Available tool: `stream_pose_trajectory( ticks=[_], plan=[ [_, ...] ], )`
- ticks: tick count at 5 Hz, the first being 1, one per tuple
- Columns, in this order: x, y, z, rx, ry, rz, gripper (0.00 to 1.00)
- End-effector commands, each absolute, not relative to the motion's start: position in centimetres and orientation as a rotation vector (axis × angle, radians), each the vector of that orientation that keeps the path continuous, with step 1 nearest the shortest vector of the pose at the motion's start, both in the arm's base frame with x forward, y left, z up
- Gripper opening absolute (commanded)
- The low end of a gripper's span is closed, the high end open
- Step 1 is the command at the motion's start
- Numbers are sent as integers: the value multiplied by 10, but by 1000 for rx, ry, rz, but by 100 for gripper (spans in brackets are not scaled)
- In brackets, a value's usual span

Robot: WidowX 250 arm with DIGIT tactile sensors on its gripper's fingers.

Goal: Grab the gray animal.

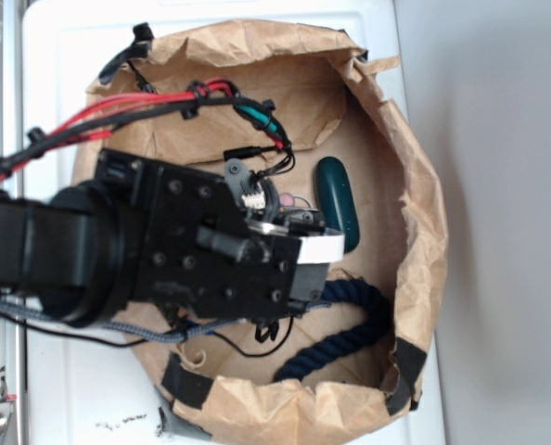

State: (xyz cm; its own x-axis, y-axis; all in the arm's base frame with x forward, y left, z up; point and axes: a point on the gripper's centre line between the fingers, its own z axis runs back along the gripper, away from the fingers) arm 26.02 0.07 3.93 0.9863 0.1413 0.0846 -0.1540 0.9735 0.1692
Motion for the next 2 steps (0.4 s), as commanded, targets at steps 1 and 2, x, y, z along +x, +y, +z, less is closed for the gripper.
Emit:
stream_pose_trajectory(
  ticks=[1, 2],
  plan=[
    [283, -1, 64, 124, -136, 176, 0],
    [287, -4, 84, 64, -130, 189, 0]
  ],
)
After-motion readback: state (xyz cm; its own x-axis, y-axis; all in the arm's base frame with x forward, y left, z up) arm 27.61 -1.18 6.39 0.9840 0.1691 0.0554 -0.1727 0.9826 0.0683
